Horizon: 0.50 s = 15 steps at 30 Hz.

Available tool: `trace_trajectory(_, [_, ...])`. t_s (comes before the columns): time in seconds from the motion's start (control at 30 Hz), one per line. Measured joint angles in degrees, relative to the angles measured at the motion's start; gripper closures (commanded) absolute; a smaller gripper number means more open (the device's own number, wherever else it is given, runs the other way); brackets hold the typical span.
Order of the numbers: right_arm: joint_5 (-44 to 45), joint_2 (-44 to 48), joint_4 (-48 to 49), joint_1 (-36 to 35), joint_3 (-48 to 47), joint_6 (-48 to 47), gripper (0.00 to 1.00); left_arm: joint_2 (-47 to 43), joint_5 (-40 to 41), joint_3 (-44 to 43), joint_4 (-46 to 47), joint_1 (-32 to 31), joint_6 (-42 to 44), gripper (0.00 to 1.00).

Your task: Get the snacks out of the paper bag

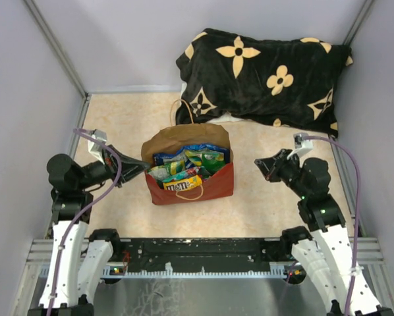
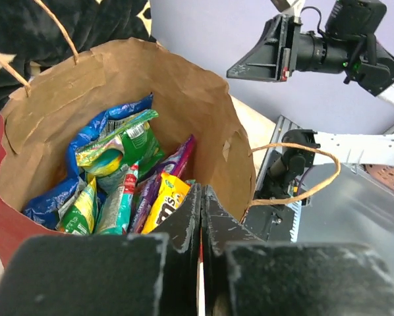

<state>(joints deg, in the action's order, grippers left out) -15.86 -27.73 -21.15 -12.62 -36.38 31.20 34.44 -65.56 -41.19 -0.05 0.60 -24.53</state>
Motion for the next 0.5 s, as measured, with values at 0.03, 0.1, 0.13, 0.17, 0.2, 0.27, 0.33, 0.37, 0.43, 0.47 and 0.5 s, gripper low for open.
trace_trajectory(0.03, [-0.85,-1.29,0.11,0.00,-0.50,-0.28,1.00,-0.15,-0.57,0.28,0.17,0.00,-0.09,1.00])
trace_trajectory(0.1, [-1.64,-2.64,0.11,0.00,-0.90,-0.79,0.42,-0.52,-0.46,0.17,0.00,-0.04,0.24,0.55])
trace_trajectory(0.13, [-1.55,-3.26,-0.50,0.00,-1.16,-1.25,0.09,-0.55,0.15,-0.26,-0.96,-0.04,1.03,0.40])
trace_trajectory(0.17, [-1.42,-3.85,-1.66,0.00,-1.60,-1.53,0.02,-0.26,1.29,-1.73,-3.41,-0.07,2.03,0.34])
trace_trajectory(0.2, [-1.09,-4.42,-3.15,0.00,-2.34,-2.01,0.01,0.92,3.63,-4.35,-6.86,-0.22,3.13,0.30])
trace_trajectory(0.27, [-0.24,-5.35,-5.99,0.00,-4.00,-3.19,0.01,4.09,10.51,-9.94,-13.20,-0.26,5.05,0.23])
trace_trajectory(0.33, [0.96,-6.21,-8.61,0.00,-6.05,-4.22,0.01,7.06,19.17,-15.30,-18.97,-0.24,6.34,0.09])
trace_trajectory(0.37, [1.90,-6.49,-9.90,0.02,-7.23,-4.74,0.01,7.96,23.06,-16.85,-21.18,-0.24,6.86,0.05])
trace_trajectory(0.43, [3.30,-6.56,-11.61,0.02,-8.50,-5.53,0.01,8.04,31.15,-18.36,-25.83,-0.24,7.65,0.05])
trace_trajectory(0.47, [4.28,-6.56,-12.79,0.02,-9.14,-5.97,0.01,7.52,34.69,-18.58,-27.96,-0.24,7.91,0.05])
trace_trajectory(0.5, [5.03,-6.54,-13.77,0.02,-9.60,-6.23,0.01,7.06,37.24,-18.69,-29.46,-0.24,8.13,0.06])
